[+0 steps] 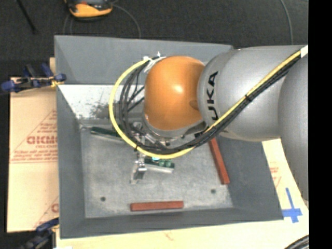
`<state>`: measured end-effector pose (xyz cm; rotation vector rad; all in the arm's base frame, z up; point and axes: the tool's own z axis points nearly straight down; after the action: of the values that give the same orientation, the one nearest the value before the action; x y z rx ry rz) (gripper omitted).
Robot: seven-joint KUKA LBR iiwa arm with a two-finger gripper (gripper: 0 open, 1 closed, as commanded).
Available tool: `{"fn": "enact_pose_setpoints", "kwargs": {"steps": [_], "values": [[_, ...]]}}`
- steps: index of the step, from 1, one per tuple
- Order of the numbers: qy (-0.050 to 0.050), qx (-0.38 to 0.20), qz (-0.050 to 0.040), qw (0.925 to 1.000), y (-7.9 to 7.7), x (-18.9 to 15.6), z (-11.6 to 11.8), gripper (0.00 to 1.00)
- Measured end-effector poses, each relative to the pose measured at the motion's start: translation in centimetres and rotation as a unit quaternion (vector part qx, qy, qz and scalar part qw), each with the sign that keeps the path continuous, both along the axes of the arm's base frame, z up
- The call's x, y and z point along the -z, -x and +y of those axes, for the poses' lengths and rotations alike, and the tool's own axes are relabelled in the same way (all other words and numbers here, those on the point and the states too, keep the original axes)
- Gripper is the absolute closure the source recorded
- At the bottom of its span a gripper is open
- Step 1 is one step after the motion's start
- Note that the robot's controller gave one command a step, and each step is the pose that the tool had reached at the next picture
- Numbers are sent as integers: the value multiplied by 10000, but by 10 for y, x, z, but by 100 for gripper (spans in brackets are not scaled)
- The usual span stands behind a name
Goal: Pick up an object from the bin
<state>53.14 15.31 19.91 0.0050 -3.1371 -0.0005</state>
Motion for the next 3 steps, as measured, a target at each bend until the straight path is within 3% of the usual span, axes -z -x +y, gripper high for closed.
{"fn": "enact_pose_setpoints", "kwargs": {"steps": [1,2,3], "values": [[-5,17,-36,10000,-2,-4,-1,0],[-5,-236,-64,9997,-16,53,-57,0],[5,-348,-62,9994,-28,119,-43,0]]}}
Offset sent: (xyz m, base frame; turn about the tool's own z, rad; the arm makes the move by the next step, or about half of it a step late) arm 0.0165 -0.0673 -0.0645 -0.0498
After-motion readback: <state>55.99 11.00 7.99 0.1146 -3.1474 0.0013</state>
